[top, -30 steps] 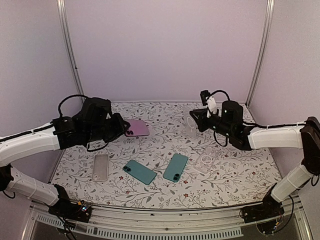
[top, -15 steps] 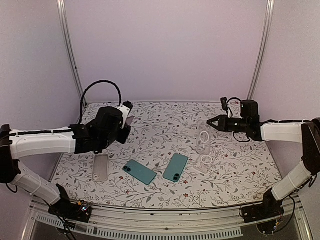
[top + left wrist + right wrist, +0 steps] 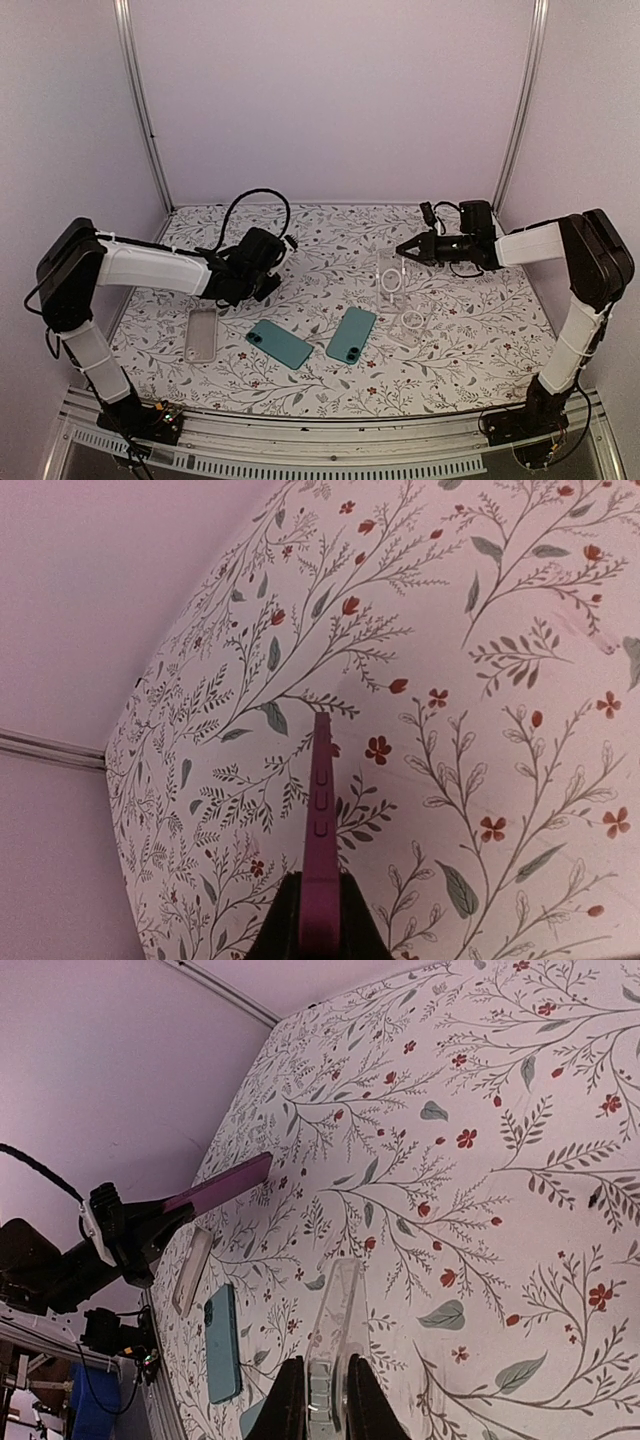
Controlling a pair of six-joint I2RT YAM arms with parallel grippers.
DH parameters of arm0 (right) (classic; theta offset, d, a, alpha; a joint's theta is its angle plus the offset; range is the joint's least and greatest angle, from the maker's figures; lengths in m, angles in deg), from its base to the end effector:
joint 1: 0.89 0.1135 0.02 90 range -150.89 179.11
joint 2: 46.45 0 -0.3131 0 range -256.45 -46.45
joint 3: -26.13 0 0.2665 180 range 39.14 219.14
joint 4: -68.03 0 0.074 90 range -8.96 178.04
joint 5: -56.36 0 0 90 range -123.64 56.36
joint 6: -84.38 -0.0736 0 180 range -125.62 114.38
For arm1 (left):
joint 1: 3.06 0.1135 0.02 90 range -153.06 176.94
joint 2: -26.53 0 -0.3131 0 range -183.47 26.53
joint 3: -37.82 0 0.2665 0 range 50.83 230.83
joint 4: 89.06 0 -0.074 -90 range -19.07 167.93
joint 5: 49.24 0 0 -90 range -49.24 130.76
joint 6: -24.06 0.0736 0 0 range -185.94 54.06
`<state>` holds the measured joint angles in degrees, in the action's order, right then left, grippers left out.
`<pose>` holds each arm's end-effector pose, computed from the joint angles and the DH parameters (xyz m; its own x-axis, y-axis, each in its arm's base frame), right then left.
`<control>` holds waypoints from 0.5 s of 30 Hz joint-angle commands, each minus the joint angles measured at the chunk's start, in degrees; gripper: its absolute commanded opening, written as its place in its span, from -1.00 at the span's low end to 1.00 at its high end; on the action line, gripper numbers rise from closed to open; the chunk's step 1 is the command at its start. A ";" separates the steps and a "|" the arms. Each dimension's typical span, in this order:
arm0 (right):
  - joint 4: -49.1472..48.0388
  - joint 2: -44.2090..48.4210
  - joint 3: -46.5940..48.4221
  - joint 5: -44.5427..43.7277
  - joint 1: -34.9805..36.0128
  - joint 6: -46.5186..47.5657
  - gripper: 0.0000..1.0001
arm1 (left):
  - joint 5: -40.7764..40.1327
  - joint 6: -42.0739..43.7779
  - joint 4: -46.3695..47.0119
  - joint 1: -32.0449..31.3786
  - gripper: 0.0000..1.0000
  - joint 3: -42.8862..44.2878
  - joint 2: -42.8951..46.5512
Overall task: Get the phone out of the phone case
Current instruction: Place the phone case at the center of the board.
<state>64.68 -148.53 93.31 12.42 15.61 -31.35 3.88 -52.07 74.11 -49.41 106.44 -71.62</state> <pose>0.3787 0.1675 0.2017 -0.7929 0.0793 -0.6041 -0.4898 0.5069 0.7094 0.2998 -0.2502 0.1959 -0.4147 0.7126 -0.5659 0.4041 0.7014 0.5871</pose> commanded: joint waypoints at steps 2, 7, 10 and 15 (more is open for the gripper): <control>-2.88 -5.51 7.09 1.00 -2.02 -0.71 -1.00 | 1.07 -3.96 -7.95 2.48 -1.00 8.76 -7.71; -2.85 -11.29 11.50 2.28 -3.00 -0.93 -0.94 | 1.60 -8.88 -15.28 2.29 -1.00 13.78 -13.51; -2.97 -13.54 11.87 2.75 -3.31 -1.48 -0.85 | 5.26 -10.95 -16.80 2.15 -0.86 13.81 -14.13; -2.74 -15.60 11.93 2.27 -3.33 -0.52 -0.66 | 11.85 -13.58 -18.11 1.46 -0.72 13.06 -15.39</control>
<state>62.34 -162.13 104.35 14.06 12.22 -32.66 4.14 -60.51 64.60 -47.57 121.39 -83.12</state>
